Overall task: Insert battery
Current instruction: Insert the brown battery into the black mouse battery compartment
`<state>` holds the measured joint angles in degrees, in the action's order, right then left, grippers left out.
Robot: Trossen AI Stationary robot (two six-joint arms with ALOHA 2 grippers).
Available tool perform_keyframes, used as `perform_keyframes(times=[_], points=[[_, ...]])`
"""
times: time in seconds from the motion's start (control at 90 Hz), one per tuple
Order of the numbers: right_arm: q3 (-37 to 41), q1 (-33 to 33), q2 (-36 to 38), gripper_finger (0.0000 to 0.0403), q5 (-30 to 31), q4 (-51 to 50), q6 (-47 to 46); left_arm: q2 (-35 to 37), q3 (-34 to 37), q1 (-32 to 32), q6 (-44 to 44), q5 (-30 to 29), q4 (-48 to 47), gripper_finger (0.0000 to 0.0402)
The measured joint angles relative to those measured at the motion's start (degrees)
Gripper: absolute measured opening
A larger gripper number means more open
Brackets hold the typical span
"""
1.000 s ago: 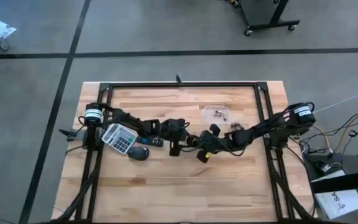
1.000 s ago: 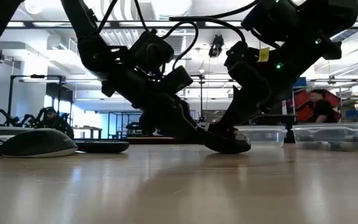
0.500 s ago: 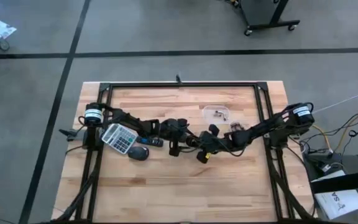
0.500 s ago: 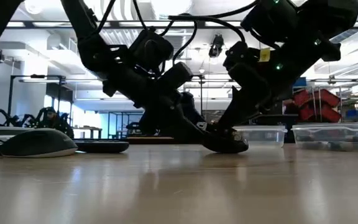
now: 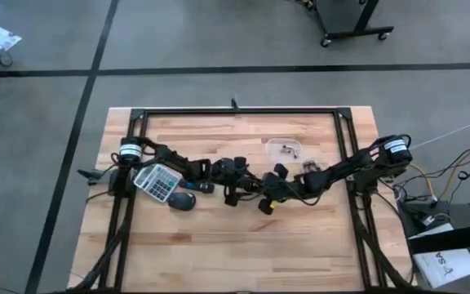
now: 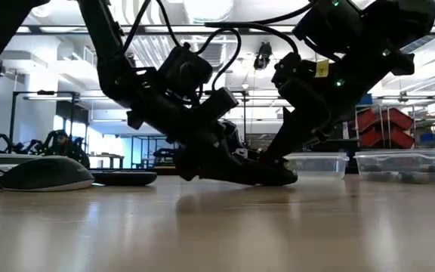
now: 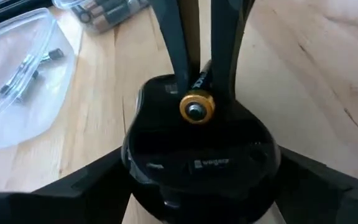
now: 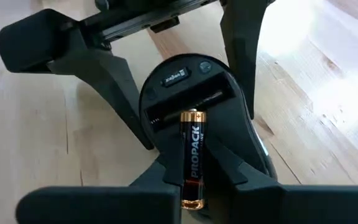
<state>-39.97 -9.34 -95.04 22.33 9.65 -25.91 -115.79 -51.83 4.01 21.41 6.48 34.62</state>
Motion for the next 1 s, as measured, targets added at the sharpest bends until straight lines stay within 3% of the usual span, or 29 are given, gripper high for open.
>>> perform_keyframes(times=[0.411, 1.0], points=[[0.00, 0.00, 0.00, 0.0013, 0.18, 0.06, -0.02, -2.91, 0.09, 0.00, -3.02, 0.03, 6.54, 0.0310], [0.00, 0.02, 0.00, 0.0013, 0.24, 0.07, -0.02, -2.80, 0.11, -0.26, 0.59, 0.11, 9.74, 0.0310]])
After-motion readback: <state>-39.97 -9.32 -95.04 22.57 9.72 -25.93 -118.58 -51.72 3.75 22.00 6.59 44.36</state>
